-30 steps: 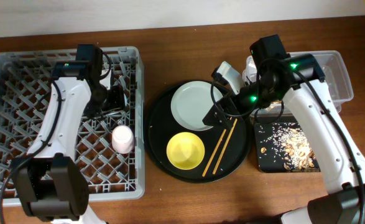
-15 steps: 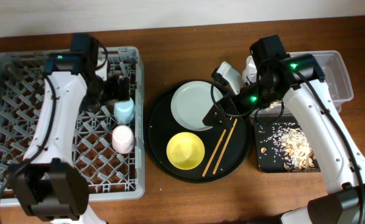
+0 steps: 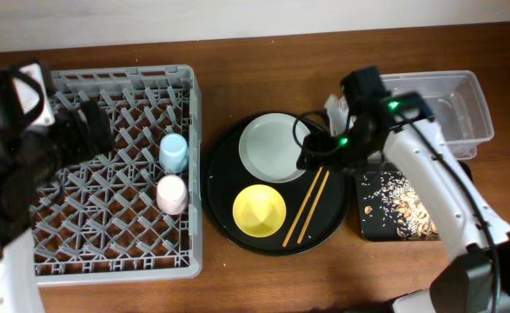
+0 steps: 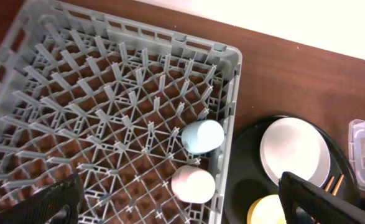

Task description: Sort waste into correct bins and load items into the dishwasher rack

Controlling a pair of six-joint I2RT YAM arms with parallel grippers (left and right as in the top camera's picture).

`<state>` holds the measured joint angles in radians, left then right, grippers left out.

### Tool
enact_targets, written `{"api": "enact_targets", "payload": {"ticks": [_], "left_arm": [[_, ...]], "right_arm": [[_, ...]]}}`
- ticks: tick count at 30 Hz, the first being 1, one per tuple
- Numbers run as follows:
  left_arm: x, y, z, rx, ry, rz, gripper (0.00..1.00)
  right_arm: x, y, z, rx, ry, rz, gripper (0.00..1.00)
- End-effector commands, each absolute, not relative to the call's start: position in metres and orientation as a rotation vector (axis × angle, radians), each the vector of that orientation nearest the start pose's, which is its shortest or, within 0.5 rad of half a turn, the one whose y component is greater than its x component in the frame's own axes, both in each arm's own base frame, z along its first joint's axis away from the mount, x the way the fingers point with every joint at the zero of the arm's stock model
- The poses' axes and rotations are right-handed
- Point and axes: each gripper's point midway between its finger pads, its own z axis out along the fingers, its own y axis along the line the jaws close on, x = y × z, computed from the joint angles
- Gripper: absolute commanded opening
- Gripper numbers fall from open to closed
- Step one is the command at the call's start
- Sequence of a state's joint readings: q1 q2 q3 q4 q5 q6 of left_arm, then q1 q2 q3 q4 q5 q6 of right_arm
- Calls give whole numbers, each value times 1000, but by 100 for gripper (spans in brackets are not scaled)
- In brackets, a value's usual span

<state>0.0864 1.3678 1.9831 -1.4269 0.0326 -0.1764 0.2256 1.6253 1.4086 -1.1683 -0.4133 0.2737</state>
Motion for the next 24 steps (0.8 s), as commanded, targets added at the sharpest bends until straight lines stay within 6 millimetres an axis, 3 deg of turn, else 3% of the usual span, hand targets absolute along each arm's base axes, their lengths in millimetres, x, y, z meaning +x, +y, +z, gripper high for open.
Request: {"api": "enact_targets", "payload": {"ticks": [1,4,7,11,14,19,20,22,24], "left_arm": [[289,24,396,-303,2319,-63,100],[281,20,403,-291,2300,-84,99],[274,-6,395,-226,2353,-258,99],[266,-33,363,-160,2487,-387,99],[268,-51,332,-95,2577,-425,99],[263,-127,273,200,2674,-638,92],[261,-143,260,255,2682,-667,91],[255,-178,234,355,2686,-719,90],[248,-209,219,460,2656,-756,91]], "right_arm": [[301,123,124,265,3033,471,72],[305,117,128,266,3006,414,72],[313,109,148,255,2929,356,72],[318,105,179,192,2835,347,72],[318,89,201,200,2754,262,76],[313,14,235,447,2621,76,94],[308,-4,237,522,2606,57,99],[294,-51,236,731,2584,1,99],[281,-81,231,882,2575,-38,99]]}}
